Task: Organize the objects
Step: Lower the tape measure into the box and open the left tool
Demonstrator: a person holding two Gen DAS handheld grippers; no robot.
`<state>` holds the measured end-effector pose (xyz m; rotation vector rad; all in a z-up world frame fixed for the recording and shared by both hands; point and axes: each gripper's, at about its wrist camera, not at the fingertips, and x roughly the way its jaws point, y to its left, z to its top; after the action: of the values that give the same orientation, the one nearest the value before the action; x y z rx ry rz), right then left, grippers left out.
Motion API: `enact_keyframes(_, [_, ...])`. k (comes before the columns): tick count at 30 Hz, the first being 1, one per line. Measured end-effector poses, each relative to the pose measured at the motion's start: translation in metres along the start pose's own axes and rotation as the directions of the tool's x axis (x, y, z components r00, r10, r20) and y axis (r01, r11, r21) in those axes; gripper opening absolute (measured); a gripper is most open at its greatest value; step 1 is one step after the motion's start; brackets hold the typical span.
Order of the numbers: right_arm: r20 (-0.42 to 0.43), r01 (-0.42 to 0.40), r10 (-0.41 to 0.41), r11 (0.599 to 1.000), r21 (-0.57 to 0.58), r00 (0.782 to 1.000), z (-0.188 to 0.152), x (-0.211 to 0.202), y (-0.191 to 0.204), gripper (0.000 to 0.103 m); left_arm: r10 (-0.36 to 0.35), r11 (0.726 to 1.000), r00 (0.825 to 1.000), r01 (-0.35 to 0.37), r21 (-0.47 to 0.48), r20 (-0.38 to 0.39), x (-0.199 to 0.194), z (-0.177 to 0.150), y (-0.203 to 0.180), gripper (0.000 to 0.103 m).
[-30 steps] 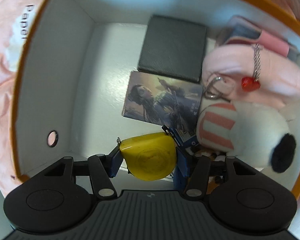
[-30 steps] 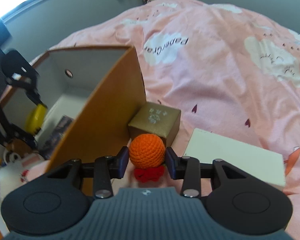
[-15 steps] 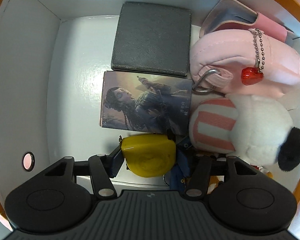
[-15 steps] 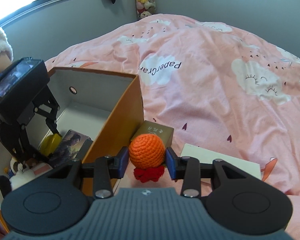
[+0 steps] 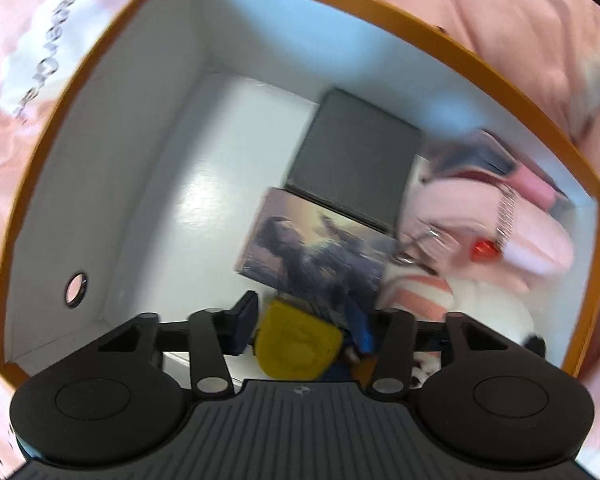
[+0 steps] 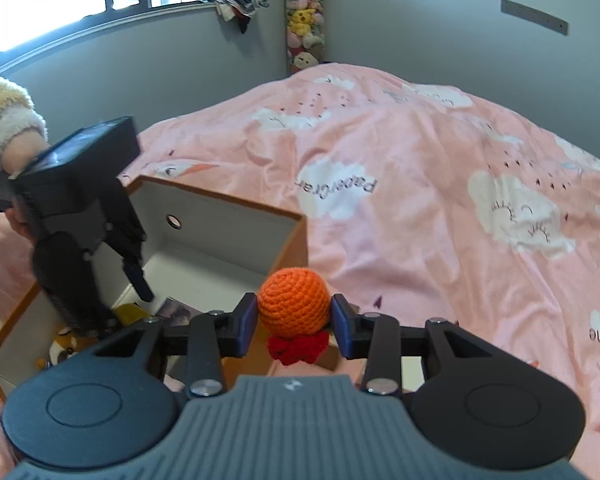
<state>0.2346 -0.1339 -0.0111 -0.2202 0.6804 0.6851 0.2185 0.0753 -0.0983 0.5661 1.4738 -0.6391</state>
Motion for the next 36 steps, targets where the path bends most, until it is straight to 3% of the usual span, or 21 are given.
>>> enact_keyframes(3, [0.016, -0.014, 0.014, 1.0, -0.025, 1.0, 0.005, -0.002, 0.011, 0.042, 0.021, 0.999, 0.999, -0.022, -0.032, -0.029, 0.006, -0.003, 0.002, 0.044])
enact_keyframes(12, [0.023, -0.053, 0.056, 0.994, -0.098, 0.998, 0.016, 0.004, 0.041, 0.042, -0.068, 0.992, 0.997, 0.065, -0.108, -0.021, 0.004, -0.018, 0.007, 0.048])
enact_keyframes(20, [-0.002, -0.089, 0.089, 0.989, -0.12, 0.996, 0.015, 0.013, 0.055, 0.042, -0.136, 0.959, 0.99, 0.14, -0.248, 0.034, -0.002, -0.039, 0.02, 0.049])
enact_keyframes(25, [-0.03, -0.137, 0.134, 0.982, -0.127, 0.991, 0.016, 0.024, 0.069, 0.042, -0.025, 0.929, 0.996, 0.054, -0.366, 0.083, -0.03, -0.059, 0.026, 0.047])
enact_keyframes(27, [-0.049, -0.157, 0.152, 0.979, -0.128, 0.987, 0.017, 0.031, 0.078, 0.042, 0.033, 0.914, 0.987, 0.033, -0.405, 0.155, -0.054, -0.072, 0.023, 0.046])
enact_keyframes(32, [-0.095, -0.225, 0.214, 0.966, -0.124, 0.972, 0.019, 0.053, 0.103, 0.042, 0.164, 0.861, 0.939, 0.013, -0.508, 0.303, -0.108, -0.109, 0.018, 0.046])
enact_keyframes(33, [-0.104, -0.241, 0.229, 0.963, -0.123, 0.968, 0.02, 0.058, 0.108, 0.042, 0.213, 0.846, 0.927, -0.016, -0.533, 0.31, -0.115, -0.12, 0.013, 0.046])
enact_keyframes(34, [-0.11, -0.257, 0.244, 0.958, -0.124, 0.963, 0.021, 0.064, 0.112, 0.042, 0.264, 0.827, 0.913, -0.048, -0.56, 0.311, -0.122, -0.11, 0.008, 0.046])
enact_keyframes(36, [-0.127, -0.282, 0.267, 0.951, -0.126, 0.955, 0.023, 0.076, 0.121, 0.042, 0.347, 0.782, 0.886, -0.092, -0.617, 0.308, -0.137, -0.106, 0.025, 0.046])
